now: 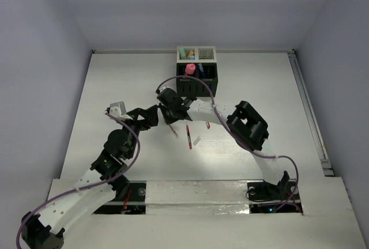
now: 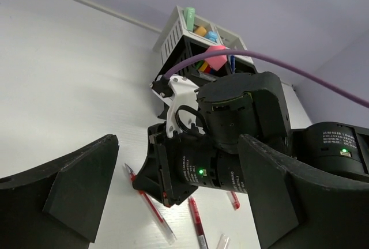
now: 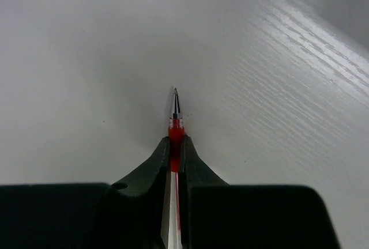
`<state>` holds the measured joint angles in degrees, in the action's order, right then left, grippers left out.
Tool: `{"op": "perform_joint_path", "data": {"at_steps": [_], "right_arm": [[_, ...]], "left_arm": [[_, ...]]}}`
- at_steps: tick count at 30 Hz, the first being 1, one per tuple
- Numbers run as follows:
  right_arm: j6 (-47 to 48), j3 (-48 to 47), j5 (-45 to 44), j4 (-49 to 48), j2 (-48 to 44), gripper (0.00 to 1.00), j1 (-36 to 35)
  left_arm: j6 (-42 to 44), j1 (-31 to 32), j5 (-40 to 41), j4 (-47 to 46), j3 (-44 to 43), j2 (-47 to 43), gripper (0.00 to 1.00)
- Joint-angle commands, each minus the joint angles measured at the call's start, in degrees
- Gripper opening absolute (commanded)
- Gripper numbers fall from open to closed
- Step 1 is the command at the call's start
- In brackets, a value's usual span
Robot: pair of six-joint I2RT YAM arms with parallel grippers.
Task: Sort the stationery into containers
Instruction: Pick up the pen from the center of the board, then pick up the pen cap from the center of the board.
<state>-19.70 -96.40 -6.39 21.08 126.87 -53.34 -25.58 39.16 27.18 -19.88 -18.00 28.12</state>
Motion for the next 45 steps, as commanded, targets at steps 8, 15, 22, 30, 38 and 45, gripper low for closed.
{"op": "perform_joint_path", "data": {"at_steps": [8,15,22,30,38,45], "right_arm": [[-4.7,12.2,-3.7,-17.6,-19.3,0.00,3.5],[-8.1,26.6,-1.8,-33.1,-31.3,0.00,4.1],[-12.8,35.2,1.5,-47.4,-34.6,0.00,4.1],[-14.6,40.6,1.6,-55.8,-36.5,0.00,4.1],[-15.4,43.0,3.2,-58.8,-37.7,0.00,4.1],[-16.8,44.9,5.0,-61.1,-37.7,0.00,4.1]], "left_arm": [[0.2,0.0,-9.1,-7.3,0.2,4.6,0.66],[-1.3,0.0,-21.9,-15.7,-0.1,12.7,0.55],[-3.3,0.0,-26.9,-19.3,-0.6,18.3,0.55],[-3.5,0.0,-25.1,-17.6,-1.8,22.5,0.50],[-4.7,-0.5,-26.9,-19.8,-2.5,25.9,0.39],[-4.6,-0.5,-29.0,-21.7,-2.2,27.5,0.31]]}}
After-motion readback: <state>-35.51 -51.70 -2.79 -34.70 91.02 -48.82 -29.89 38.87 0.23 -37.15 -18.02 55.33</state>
